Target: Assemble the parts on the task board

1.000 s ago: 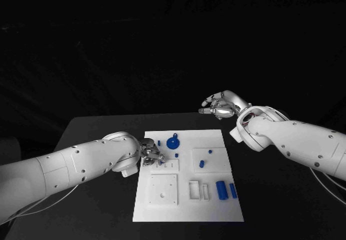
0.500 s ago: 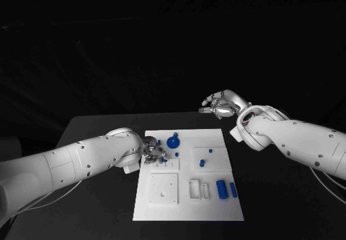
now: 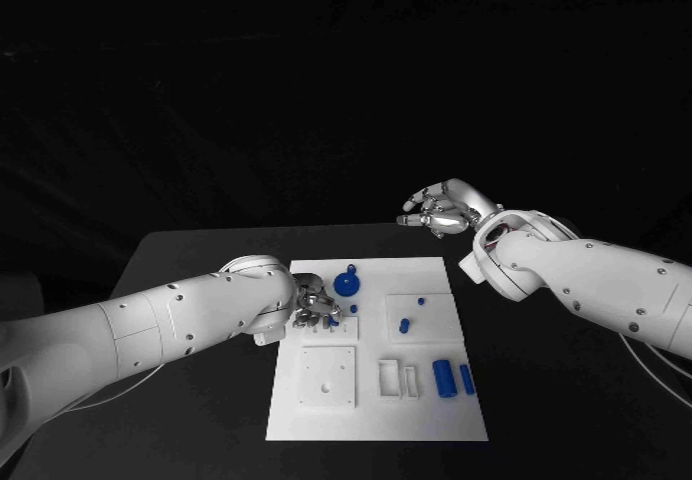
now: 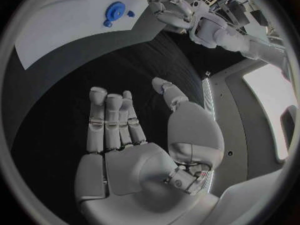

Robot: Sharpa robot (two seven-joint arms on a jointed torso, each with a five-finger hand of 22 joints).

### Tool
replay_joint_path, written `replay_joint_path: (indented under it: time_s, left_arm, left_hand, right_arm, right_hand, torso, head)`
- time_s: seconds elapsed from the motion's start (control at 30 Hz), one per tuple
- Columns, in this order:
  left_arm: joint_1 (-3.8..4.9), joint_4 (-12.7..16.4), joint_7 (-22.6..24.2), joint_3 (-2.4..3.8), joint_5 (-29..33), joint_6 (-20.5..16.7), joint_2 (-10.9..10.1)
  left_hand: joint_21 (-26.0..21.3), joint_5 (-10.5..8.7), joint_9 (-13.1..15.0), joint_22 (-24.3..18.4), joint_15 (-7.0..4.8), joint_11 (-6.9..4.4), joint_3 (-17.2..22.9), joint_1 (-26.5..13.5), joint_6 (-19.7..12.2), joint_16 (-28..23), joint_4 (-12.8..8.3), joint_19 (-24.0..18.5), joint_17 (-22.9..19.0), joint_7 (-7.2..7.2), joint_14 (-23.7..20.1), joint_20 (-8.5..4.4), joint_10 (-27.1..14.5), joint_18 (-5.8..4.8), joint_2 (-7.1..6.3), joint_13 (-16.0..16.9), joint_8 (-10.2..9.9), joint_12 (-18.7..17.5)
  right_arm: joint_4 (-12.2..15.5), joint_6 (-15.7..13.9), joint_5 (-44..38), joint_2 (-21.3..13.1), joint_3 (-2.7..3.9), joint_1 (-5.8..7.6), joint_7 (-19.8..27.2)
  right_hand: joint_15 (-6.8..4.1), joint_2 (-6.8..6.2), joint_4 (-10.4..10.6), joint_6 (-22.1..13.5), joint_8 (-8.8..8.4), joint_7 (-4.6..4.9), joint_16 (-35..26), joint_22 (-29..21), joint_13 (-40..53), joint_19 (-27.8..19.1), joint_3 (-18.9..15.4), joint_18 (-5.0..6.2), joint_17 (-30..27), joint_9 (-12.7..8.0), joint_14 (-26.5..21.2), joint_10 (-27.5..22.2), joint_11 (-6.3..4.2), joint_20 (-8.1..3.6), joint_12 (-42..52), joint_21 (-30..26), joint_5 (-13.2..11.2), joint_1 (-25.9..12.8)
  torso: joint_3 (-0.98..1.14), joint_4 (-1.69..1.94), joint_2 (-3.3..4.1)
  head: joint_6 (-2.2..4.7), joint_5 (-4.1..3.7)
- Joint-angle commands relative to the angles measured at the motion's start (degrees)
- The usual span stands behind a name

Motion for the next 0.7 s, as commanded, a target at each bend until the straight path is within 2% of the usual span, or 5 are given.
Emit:
replay_joint_path:
  time_s: [0.03, 0.23, 0.7]
  left_arm:
    - [0.08, 0.3, -0.9, -0.02, -4.8, 1.4, 0.4]
    - [0.03, 0.2, -1.3, -0.19, -7.4, 1.2, 0.8]
    - [-0.51, -0.3, -1.3, -0.47, -7.5, 1.2, 1.2]
  left_hand:
    - [0.2, 0.5, 0.2, 0.7, -1.71, -0.04, 9.9, 0.7, 2.5, 0.2, -8.3, 0.2, -0.1, -2.09, 1.0, -7.58, 0.6, -0.4, 0.14, -0.1, -0.4, -0.1]
    - [0.2, 0.6, 0.5, 0.7, -1.76, -0.1, 10.0, 0.9, 2.8, 0.2, -8.3, 0.4, -0.1, -2.15, 1.2, -7.59, 0.7, -0.36, -0.02, -0.1, -0.8, -0.1]
    - [0.3, 0.61, 0.8, 0.6, -1.83, -0.17, 9.9, 1.0, 3.2, 0.3, -8.3, 0.6, -0.2, -2.22, 1.4, -7.61, 1.0, -0.31, -0.12, -0.2, -1.3, -0.2]
  right_arm:
    - [0.0, 0.8, -0.2, 0.1, 0.02, -0.03, 0.2]
    - [-0.1, 0.8, -0.2, 0.2, 0.02, -0.03, 0.2]
    - [0.0, 0.9, -0.2, 0.2, 0.02, -0.04, 0.2]
  right_hand:
    - [0.03, -0.01, 0.4, -0.3, 0.03, 0.8, 0.3, 0.6, -0.1, 0.2, 0.0, 2.73, -0.1, -0.1, -0.4, -0.4, 0.08, -0.09, 0.3, -0.4, 0.3, -0.2]
    - [0.03, -0.01, 0.5, -0.3, 0.04, 0.8, 0.3, 0.6, -0.1, 0.2, 0.0, 2.73, -0.1, -0.1, -0.4, -0.4, 0.08, -0.09, 0.3, -0.4, 0.4, -0.2]
    - [0.03, 0.03, 0.5, -0.3, 0.06, 0.8, 0.4, 0.6, -0.2, 0.2, 0.0, 2.73, -0.1, -0.1, -0.4, -0.4, 0.08, -0.09, 0.3, -0.4, 0.4, -0.2]
  torso:
    - [-0.01, 0.02, -0.01]
    - [-0.04, 0.03, 0.02]
    - [-0.06, 0.05, 0.02]
  head:
    - [-0.12, 0.02]
    - [-0.16, 0.05]
    - [-0.33, 0.04]
